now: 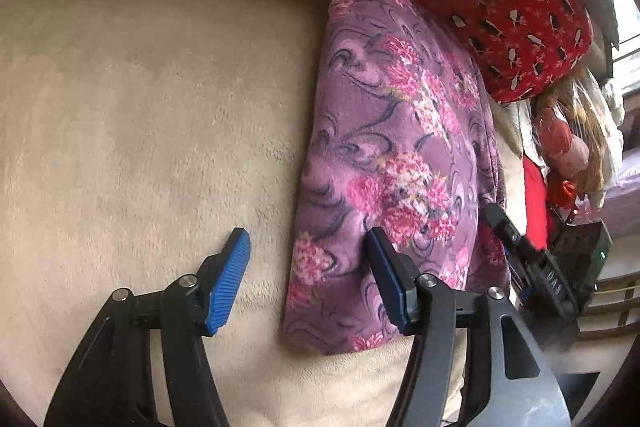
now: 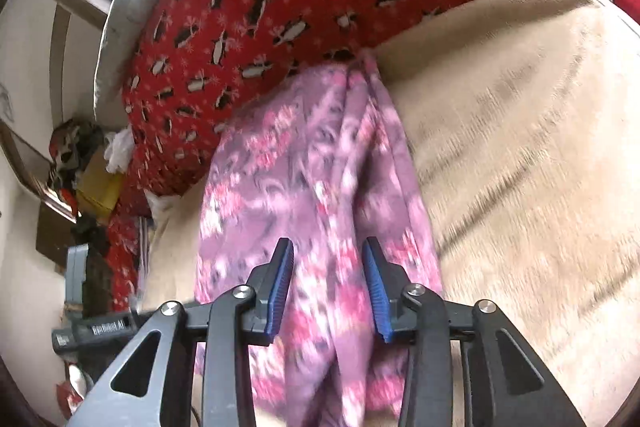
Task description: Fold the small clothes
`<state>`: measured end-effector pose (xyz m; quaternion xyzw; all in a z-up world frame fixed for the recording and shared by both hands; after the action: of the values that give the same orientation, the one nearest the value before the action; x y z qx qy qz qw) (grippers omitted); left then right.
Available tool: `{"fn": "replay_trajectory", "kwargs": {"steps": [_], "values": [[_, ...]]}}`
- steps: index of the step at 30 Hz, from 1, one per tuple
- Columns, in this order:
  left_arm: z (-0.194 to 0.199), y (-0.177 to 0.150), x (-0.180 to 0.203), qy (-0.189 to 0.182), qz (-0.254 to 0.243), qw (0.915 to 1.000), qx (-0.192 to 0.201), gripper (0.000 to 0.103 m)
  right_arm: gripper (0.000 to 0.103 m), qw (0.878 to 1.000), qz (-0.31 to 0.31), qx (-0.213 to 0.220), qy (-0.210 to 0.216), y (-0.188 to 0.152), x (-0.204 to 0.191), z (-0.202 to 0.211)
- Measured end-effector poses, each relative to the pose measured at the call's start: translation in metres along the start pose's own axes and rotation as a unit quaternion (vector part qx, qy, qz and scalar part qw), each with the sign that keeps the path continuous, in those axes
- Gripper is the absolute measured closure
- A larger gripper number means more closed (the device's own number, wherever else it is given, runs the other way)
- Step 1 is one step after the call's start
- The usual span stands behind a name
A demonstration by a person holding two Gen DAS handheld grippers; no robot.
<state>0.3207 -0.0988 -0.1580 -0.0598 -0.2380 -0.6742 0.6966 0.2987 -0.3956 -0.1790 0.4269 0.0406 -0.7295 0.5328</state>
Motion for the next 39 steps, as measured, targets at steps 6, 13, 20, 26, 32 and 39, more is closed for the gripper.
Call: {"fn": "replay_trajectory", "kwargs": {"steps": [6,13,20,26,32,39], "values": [[-0.002,-0.013,0.003,0.017,-0.001,0.9998,-0.007,0.044,0.093,0.995,0.089,0.045,-0.030,0.011,-0.021,0.023],[0.008,-0.025,0.009,0.031,-0.019,0.9993,-0.006,0.044,0.080,0.997,0.051,0.019,-0.047,0.004,-0.007,0.016],[0.002,-0.032,0.009,0.059,-0.037,0.9974,-0.019,0.044,0.081,0.994,0.053,-0.006,-0.092,-0.014,0.013,0.022],[0.032,0.008,0.021,0.039,-0.067,0.9969,0.016,0.044,0.068,0.997,0.048,0.049,-0.046,0.036,-0.017,0.042],[0.011,0.073,0.019,0.020,-0.034,0.9992,0.008,0.044,0.041,0.997,-0.016,0.032,-0.066,0.096,-0.020,-0.019],[-0.022,0.109,0.030,0.023,-0.040,0.9985,0.029,0.044,0.095,0.997,0.003,0.032,-0.069,0.126,-0.027,-0.065]]}}
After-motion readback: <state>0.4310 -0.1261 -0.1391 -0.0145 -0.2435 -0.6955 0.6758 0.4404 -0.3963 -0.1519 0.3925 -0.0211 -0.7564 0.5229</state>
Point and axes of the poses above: each gripper's, at about its wrist camera, not at the fingertips, and z roughly against the way its jaws point, x to its right, y to its top, the point moved 4 cm from there along -z, roughly the way its jaws point, and after that the axes turned 4 degrees about -z, right-handed, at the moved point
